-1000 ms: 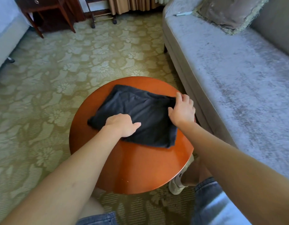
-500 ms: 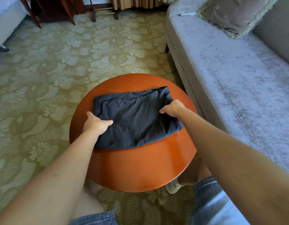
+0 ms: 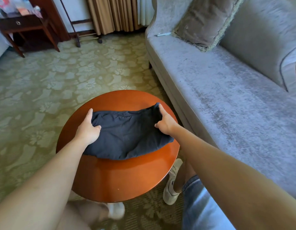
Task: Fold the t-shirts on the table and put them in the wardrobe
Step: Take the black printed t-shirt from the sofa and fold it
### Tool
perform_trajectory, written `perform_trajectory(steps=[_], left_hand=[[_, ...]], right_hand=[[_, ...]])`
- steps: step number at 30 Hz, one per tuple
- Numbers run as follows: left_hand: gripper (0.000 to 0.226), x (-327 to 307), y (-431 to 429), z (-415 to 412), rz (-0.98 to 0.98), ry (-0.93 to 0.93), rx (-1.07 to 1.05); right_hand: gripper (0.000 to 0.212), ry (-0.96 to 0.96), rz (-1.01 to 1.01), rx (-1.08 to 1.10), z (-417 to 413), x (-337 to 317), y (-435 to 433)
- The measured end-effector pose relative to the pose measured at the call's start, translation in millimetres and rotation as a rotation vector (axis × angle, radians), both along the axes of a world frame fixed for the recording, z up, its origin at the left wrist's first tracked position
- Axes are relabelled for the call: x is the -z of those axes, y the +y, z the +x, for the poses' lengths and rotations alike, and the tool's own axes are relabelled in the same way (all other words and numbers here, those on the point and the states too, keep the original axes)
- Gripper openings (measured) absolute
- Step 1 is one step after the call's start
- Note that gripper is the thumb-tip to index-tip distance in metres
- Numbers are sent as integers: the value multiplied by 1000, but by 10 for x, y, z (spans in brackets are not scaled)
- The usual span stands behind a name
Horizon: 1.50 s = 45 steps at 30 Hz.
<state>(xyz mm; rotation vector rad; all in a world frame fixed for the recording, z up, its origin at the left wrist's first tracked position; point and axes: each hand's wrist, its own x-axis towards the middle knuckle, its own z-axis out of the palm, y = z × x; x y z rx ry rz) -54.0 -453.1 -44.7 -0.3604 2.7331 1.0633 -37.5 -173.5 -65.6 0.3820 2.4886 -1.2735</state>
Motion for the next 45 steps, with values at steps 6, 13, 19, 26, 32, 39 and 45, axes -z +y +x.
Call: perform_trajectory(steps=[6,13,19,26,32,39,45], left_hand=[[54,152,97,-326,104,111,31],[34,51,325,-542,127,56,59],[39,-315,1147,-127,132,36,246],[41,-690,2768,1059,274,218,584],[42,-1220,4038,2406,385,266,863],[44,-900,4531,3664,443,106,1059],[54,-411,4484,4162,293,-56,1143]], right_hand=[[57,46,66,16,-242,105,95],[61,15,79,140,-384,-99,205],[62,40,125,278,483,-620,928],[62,249,266,627,2621,-1212,2155],[58,279,355,922,4570,-1906,2878],[55,194,328,1128,6075,-1683,3027],[51,71,294,1198,6606,-1089,2905]])
